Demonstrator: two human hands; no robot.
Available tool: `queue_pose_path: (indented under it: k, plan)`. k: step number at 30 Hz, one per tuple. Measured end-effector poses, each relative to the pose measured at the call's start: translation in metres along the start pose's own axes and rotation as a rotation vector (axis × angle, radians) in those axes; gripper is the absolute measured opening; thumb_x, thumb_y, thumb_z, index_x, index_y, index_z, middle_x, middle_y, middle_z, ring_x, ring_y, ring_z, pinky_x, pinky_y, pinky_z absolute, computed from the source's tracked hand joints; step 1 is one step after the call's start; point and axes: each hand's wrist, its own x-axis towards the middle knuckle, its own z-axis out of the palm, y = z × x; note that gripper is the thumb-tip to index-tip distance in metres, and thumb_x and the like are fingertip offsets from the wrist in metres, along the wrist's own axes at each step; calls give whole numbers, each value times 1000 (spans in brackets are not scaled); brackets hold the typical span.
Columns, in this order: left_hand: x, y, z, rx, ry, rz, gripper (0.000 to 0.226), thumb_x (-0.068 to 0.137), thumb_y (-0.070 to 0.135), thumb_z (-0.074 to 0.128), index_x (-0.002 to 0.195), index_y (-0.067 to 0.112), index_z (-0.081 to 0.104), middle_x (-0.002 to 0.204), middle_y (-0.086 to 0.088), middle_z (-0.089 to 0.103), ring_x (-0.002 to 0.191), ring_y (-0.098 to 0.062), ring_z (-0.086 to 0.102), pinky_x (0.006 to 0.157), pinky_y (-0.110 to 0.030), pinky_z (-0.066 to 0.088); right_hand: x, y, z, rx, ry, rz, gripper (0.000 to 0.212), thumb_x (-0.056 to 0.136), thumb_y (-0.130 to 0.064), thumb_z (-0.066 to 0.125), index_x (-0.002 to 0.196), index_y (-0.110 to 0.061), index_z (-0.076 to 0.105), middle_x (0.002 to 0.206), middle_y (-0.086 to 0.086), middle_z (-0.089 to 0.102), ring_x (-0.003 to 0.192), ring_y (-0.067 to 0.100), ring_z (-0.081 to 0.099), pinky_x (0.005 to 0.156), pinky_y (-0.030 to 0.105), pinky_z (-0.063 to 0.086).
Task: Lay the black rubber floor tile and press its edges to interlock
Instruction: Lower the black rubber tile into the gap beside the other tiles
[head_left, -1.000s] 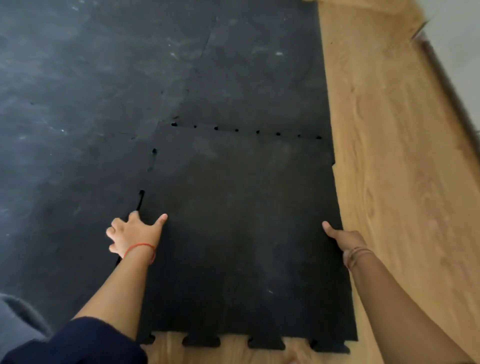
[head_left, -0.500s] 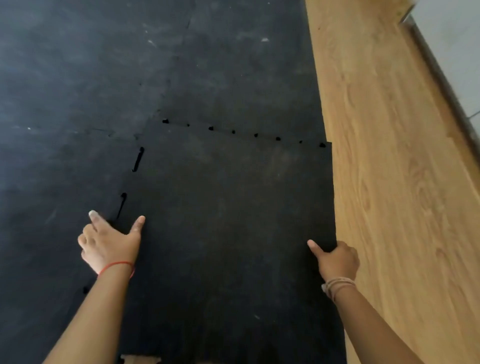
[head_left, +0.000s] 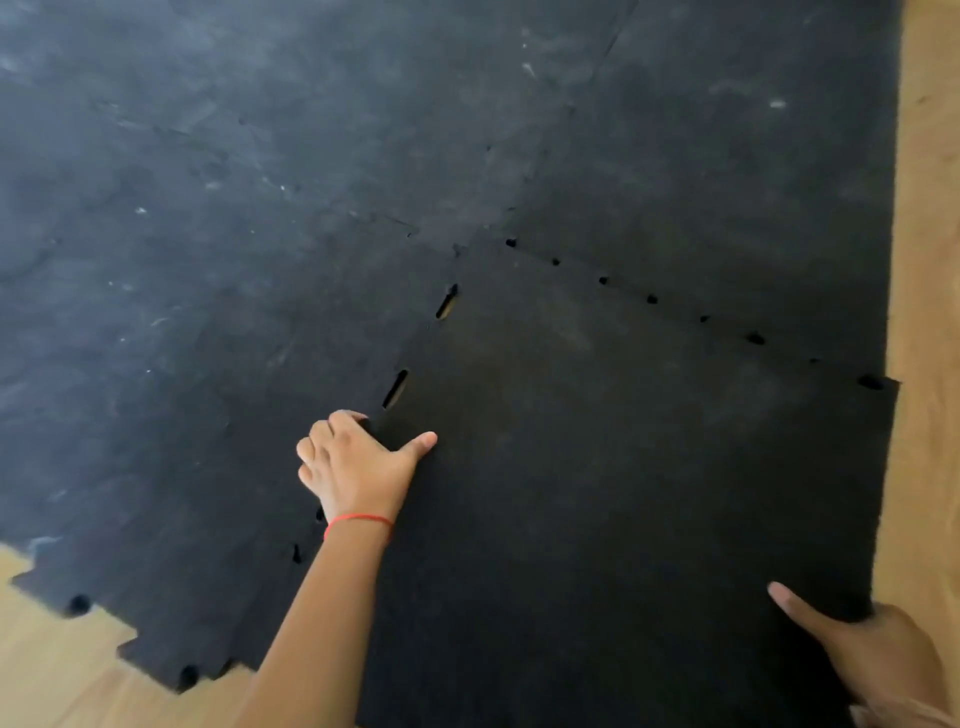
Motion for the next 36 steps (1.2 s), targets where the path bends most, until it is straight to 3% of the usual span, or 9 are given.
queue_pose_path:
  k: [6,13,15,19,23,26,30,36]
  plan:
    - [-4,-29,-1,-21,17,3,69,65,44,77,117,6,51,121,-16,48,120,-33,34,101,-42,27,-2,-2,10,-88,15,12,90,59,-47,82,122,9,51,127,28,53,115,42,50,101,47,39]
    - [-5,-25,-7,-35,0,-9,63,67,38,77,115,6,50,122,-16,47,122,-33,32,100,-43,27,3,-2,3,-57,24,0,76,60,-38,84,109,10,50,93,25,54,81,36,49,79,45,44]
    - [-9,-31,-12,-52,25,29,60,70,34,76,117,6,51,121,-17,47,121,-33,33,100,-43,27,-2,4,6,-76,57,-45,77,59,-43,84,108,9,54,96,25,57,82,35,51,82,45,47]
    - [-28,-48,-15,-35,6,106,65,75,28,73,128,3,47,120,-19,42,118,-34,31,104,-42,26,-15,9,7,-80,58,-74,81,60,-45,83,114,8,54,113,29,58,103,42,54,89,46,46]
    - [-24,-38,-12,-25,-16,56,72,74,37,72,129,0,45,123,-20,41,118,-36,31,101,-43,28,-19,5,1,-14,42,-69,73,60,-39,85,104,9,52,100,28,56,82,34,49,73,39,42]
    - [-18,-21,-8,-49,47,-25,68,72,43,72,121,-1,52,124,-24,42,119,-39,31,98,-45,29,-21,14,3,13,79,-154,75,57,-49,83,100,4,51,101,25,57,80,35,52,67,40,49]
    - [-26,-13,-7,-26,118,-62,65,70,40,75,116,-2,54,125,-24,41,119,-40,31,96,-44,30,-21,28,4,-27,99,-201,78,55,-59,79,97,0,52,100,22,57,87,41,59,76,50,53]
    - [-26,-16,0,-28,92,-19,66,67,38,77,115,-1,55,121,-22,43,115,-39,33,94,-47,34,-29,38,-4,-103,29,-149,74,71,-45,75,120,3,47,119,25,53,107,40,52,92,45,46]
